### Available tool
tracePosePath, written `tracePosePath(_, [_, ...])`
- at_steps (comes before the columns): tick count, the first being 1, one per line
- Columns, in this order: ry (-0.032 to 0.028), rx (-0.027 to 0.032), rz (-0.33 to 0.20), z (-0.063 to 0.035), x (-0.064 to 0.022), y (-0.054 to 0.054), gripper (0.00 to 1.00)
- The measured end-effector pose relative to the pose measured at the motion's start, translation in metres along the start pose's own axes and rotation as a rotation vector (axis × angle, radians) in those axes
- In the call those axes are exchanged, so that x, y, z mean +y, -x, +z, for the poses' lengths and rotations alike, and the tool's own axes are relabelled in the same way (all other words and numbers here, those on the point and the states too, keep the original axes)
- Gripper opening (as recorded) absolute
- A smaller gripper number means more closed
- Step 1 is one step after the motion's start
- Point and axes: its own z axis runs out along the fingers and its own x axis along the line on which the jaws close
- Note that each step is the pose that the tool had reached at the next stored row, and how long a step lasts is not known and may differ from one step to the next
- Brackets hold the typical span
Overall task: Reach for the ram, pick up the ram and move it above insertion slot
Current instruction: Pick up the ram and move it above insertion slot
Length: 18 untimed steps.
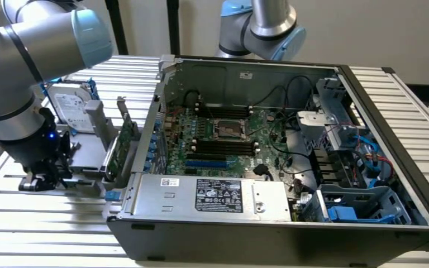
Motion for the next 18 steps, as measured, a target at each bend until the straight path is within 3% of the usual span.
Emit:
tracePosePath(3, [0.0000, 0.0000, 0.000, 0.0000, 0.0004, 0.0000, 0.31])
tracePosePath(6, [0.0001, 0.0002, 0.000, 0.0000, 0.0005, 0.0000, 0.16])
tracePosePath(8, [0.0001, 0.0001, 0.000, 0.0000, 0.0005, 0.0000, 0.14])
tracePosePath(18, [0.0001, 0.0001, 0.000, 0.0000, 0.0005, 0.0000, 0.14])
